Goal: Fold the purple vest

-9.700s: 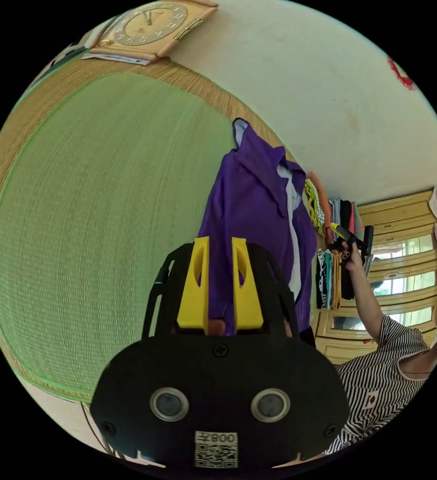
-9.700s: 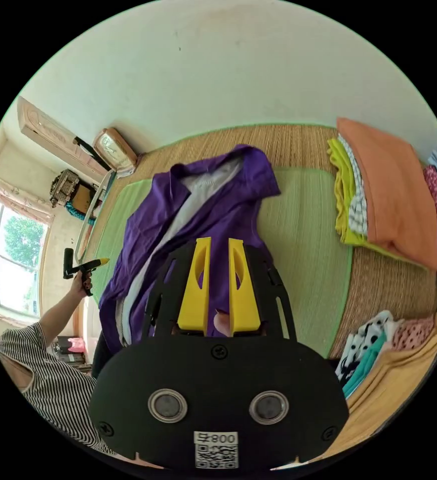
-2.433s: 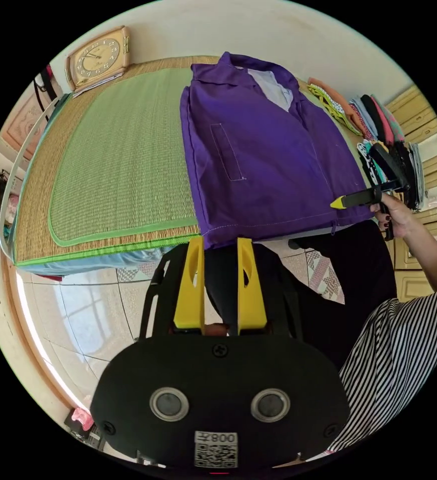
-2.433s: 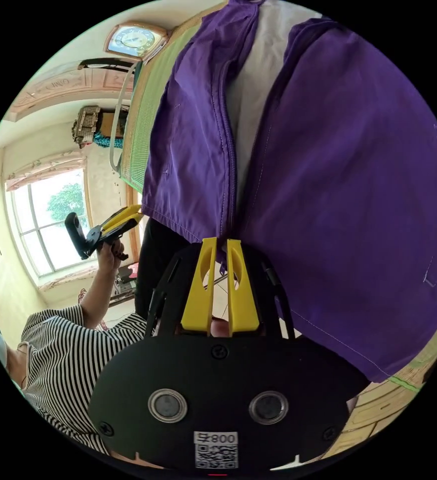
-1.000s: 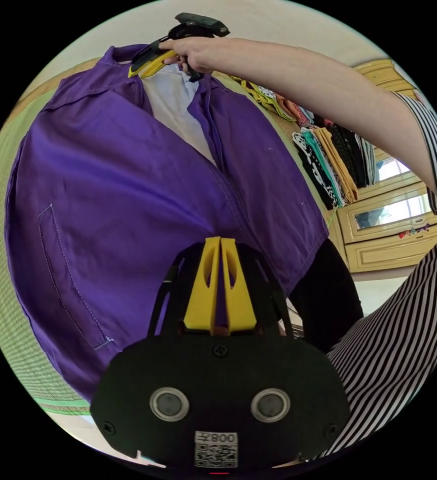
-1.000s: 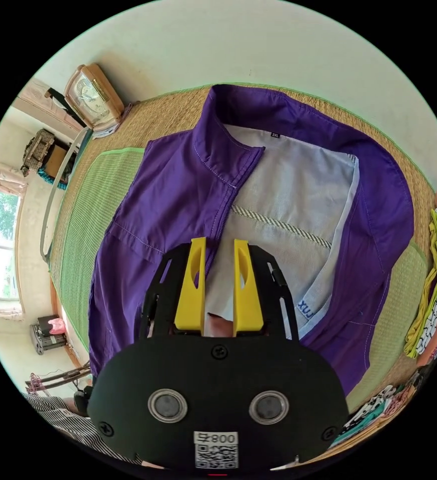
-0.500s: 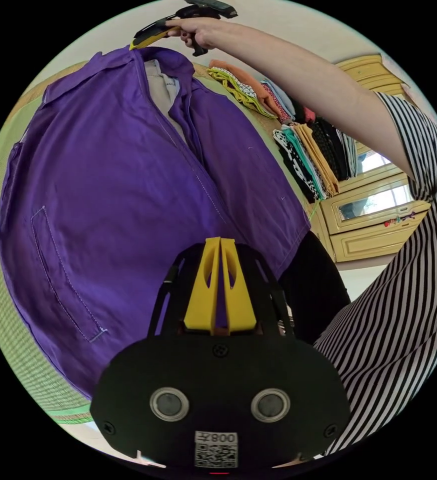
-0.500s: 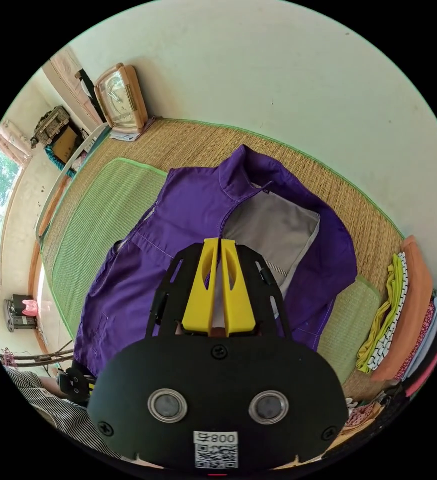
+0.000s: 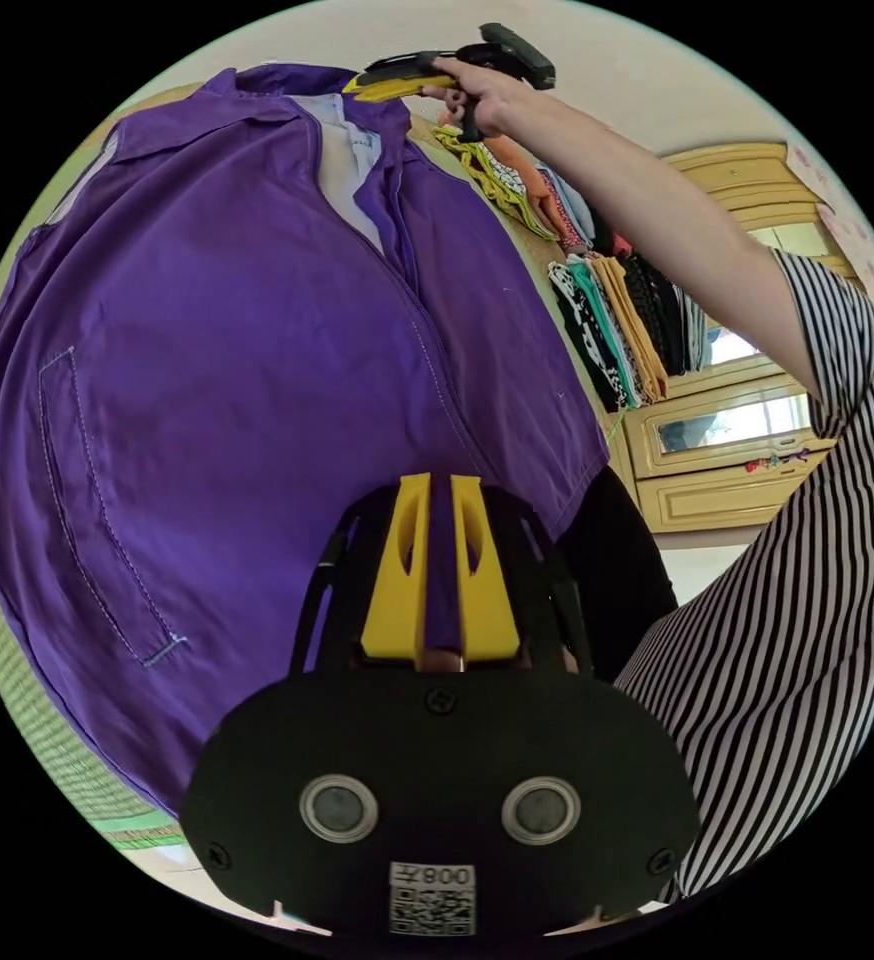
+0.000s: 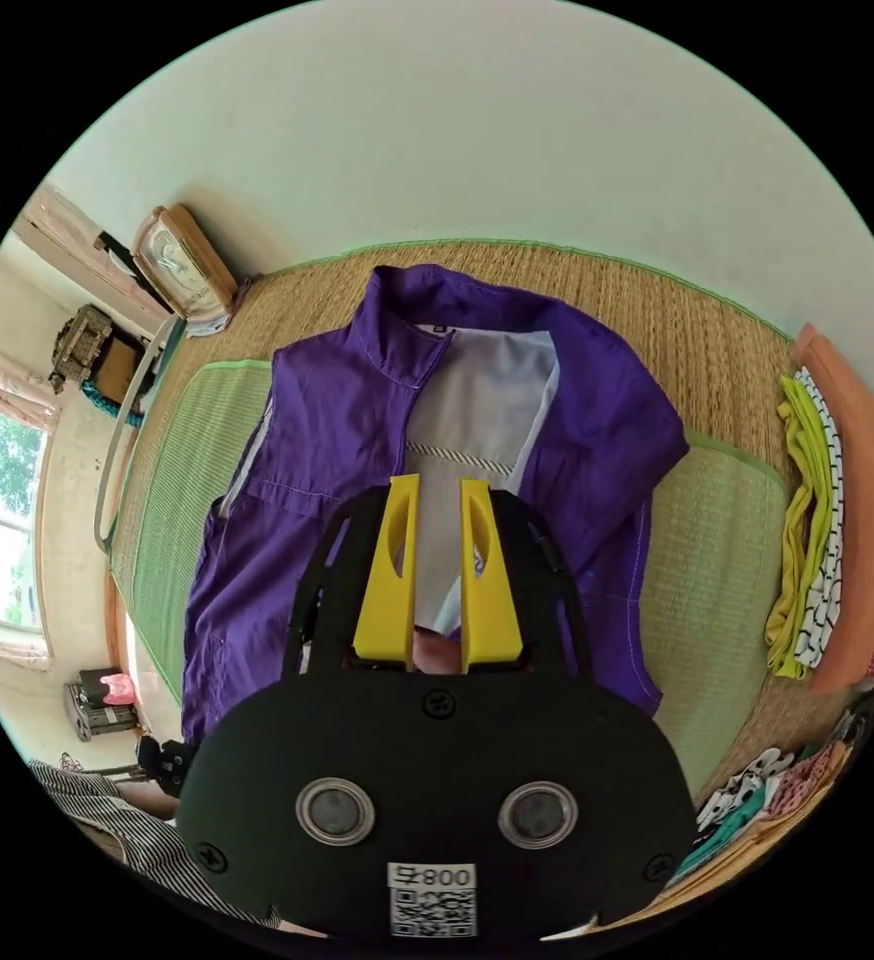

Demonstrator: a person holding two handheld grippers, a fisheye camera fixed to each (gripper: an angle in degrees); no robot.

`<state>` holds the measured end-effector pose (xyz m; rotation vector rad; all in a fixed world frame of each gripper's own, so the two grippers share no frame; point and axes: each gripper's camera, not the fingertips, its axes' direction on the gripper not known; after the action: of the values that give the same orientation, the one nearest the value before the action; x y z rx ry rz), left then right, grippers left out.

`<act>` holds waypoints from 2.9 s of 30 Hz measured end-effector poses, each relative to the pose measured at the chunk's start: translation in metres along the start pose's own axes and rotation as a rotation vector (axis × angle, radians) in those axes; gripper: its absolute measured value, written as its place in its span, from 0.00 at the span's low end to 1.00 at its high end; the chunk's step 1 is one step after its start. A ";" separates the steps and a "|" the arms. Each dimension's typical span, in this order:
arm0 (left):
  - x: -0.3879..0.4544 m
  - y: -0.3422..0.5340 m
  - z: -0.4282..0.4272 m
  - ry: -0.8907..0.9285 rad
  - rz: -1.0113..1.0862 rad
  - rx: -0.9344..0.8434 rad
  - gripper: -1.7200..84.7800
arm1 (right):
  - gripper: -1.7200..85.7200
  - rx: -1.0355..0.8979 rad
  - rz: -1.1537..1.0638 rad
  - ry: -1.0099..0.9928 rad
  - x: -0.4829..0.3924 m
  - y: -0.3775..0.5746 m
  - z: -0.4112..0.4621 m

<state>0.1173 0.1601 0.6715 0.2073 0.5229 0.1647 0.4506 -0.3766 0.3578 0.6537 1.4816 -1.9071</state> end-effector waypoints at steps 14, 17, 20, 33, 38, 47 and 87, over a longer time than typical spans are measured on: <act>0.044 0.009 0.026 -0.144 0.009 -0.103 0.06 | 0.10 -0.258 -0.019 -0.231 -0.043 0.284 -0.014; 0.051 0.018 0.022 -0.147 -0.010 -0.098 0.06 | 0.11 -0.316 -0.103 -0.203 -0.078 0.329 -0.023; 0.055 0.031 0.019 -0.139 -0.047 -0.089 0.06 | 0.13 -0.354 -0.221 -0.169 -0.115 0.364 -0.032; 0.073 0.083 0.003 -0.093 -0.141 -0.010 0.05 | 0.05 -0.339 -0.533 0.251 -0.186 0.450 -0.015; 0.078 0.098 -0.002 -0.100 -0.135 0.009 0.05 | 0.02 -0.322 -0.346 0.046 -0.139 0.442 -0.041; 0.067 0.094 0.006 0.074 -0.114 0.071 0.10 | 0.02 -0.178 -0.094 -0.283 -0.048 0.450 -0.097; -0.027 0.051 0.056 0.394 -0.192 0.045 0.03 | 0.10 0.136 0.379 -0.415 0.332 0.103 0.004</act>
<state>0.1177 0.1956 0.7444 0.1677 0.9346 0.0043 0.3005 -0.4569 0.0540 0.5136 0.9044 -1.7229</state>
